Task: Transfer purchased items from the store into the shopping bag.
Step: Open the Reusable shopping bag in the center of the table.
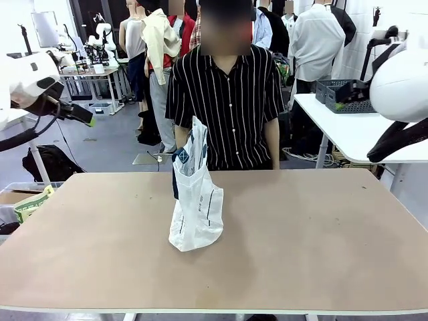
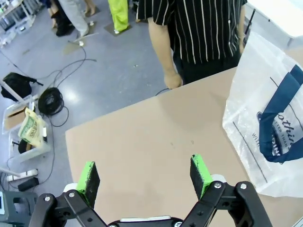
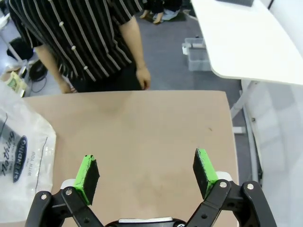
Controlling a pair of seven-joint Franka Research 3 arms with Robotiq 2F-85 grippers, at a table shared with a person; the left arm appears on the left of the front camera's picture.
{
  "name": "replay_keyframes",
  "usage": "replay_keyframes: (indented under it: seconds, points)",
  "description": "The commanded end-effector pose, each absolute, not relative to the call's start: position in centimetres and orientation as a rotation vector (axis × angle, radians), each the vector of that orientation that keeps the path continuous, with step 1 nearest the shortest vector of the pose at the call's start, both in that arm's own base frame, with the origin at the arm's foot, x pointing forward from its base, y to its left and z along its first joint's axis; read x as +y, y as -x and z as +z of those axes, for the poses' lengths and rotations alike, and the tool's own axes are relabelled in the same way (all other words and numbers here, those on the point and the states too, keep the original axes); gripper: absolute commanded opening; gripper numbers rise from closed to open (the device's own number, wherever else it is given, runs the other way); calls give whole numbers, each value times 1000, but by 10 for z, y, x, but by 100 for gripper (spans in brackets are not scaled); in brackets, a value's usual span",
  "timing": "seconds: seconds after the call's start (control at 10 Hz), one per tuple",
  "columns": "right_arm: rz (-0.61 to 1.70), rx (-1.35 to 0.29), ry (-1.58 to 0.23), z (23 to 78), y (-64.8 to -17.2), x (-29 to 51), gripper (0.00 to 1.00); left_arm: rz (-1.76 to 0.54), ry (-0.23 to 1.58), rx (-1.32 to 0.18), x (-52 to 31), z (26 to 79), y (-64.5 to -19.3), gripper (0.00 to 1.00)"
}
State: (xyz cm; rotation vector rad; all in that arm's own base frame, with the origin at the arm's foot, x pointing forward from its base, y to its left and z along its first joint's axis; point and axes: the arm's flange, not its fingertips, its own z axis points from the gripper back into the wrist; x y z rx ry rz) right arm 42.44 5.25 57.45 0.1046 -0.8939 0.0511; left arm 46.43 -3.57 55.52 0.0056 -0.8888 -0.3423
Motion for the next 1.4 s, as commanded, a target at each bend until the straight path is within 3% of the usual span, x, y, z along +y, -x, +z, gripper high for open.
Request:
replay_keyframes:
  seconds: [0.0, 0.4, 0.5, 0.6, 0.8, 1.3]
  points:
    - [127, -849, -120, 590, -440, 112, 100, -379, 43, -885, -70, 569, -495, 100]
    - [136, -660, -219, 603, -456, 213, 100, -533, 223, -857, -166, 595, -557, 100]
    - [98, -662, -167, 599, -458, 220, 100, -448, 148, -871, -170, 595, -563, 100]
    - [166, -724, -180, 598, -443, 207, 100, -503, 163, -866, -173, 590, -533, 100]
    - [166, -724, -180, 598, -443, 207, 100, -501, 174, -872, -188, 592, -550, 100]
    - [278, -549, -288, 575, -422, 300, 100, -608, 225, -661, -260, 566, -600, 100]
